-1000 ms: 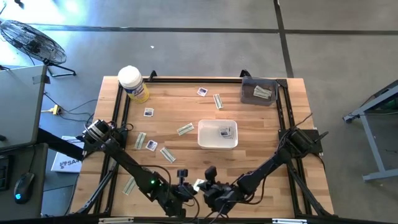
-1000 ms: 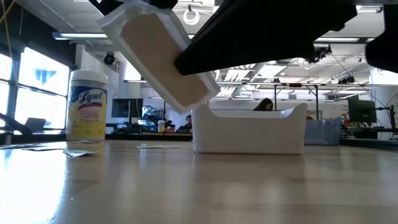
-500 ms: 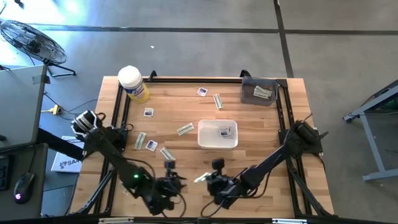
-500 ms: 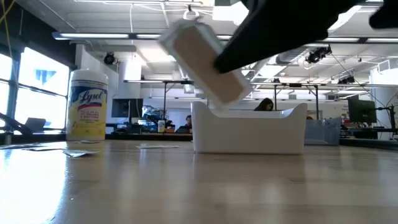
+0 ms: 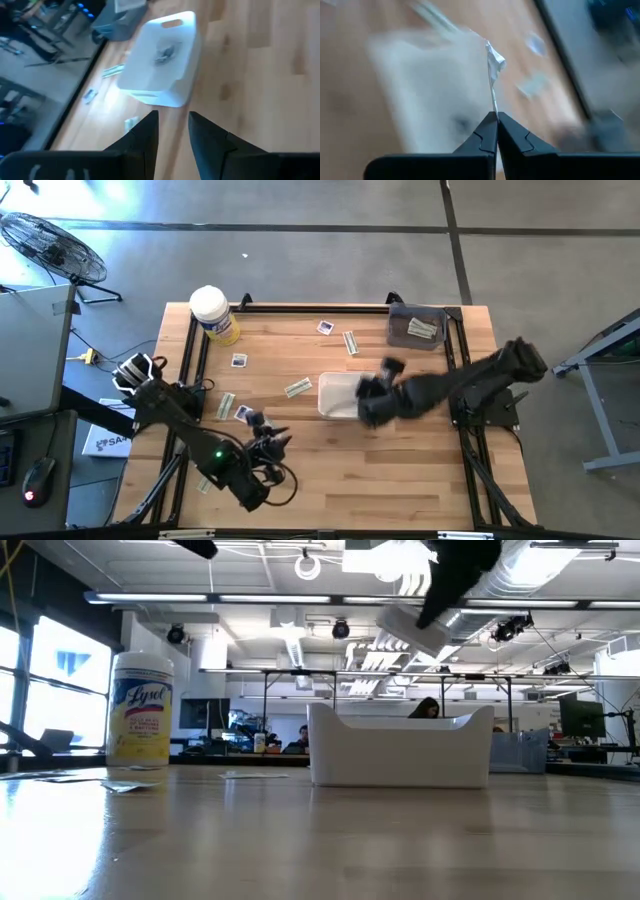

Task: Pick & Place First Aid Supplies
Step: Put the green bandage into the black bin

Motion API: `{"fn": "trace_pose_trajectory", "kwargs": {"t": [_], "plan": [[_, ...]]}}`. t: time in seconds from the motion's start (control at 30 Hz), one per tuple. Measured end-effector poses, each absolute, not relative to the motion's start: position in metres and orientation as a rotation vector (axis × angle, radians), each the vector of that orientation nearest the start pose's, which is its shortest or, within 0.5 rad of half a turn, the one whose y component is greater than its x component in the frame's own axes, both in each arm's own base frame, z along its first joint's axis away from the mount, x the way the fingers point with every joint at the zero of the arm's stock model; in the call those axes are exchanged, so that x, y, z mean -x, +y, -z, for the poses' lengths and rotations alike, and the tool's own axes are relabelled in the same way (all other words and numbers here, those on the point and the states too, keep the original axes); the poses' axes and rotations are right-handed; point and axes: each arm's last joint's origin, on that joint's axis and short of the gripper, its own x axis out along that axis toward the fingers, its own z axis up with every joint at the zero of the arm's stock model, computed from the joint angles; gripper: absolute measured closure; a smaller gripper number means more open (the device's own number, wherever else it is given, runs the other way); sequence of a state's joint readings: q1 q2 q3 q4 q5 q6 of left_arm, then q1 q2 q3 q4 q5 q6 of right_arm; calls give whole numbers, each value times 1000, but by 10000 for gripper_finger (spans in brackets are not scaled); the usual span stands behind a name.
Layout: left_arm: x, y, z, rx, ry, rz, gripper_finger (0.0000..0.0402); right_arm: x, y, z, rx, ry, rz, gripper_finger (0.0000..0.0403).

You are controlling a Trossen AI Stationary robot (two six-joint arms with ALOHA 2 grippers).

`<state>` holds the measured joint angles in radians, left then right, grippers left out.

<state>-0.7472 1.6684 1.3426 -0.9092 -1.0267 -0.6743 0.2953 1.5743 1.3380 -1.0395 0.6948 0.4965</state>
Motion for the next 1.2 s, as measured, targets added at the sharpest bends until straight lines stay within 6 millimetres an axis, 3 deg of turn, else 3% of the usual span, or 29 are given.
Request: {"fn": "trace_pose_trajectory", "kwargs": {"t": [0.2, 0.3, 0.63, 0.87, 1.2], "plan": [[-262, -193, -265, -278, 683, -476, 298, -264, -17, -289, 246, 1287, 895, 402], [-262, -192, -264, -255, 720, -449, 298, -256, -53, -287, 299, 1386, 923, 403], [-260, -196, -263, -232, 748, -413, 298, -211, -159, -230, 180, 1624, 775, 403], [-261, -194, -265, -290, 693, -464, 298, -186, -201, -210, 148, 1632, 826, 403], [-282, -162, -264, -233, 714, -573, 298, -177, -227, -175, 100, 1772, 828, 403]]}}
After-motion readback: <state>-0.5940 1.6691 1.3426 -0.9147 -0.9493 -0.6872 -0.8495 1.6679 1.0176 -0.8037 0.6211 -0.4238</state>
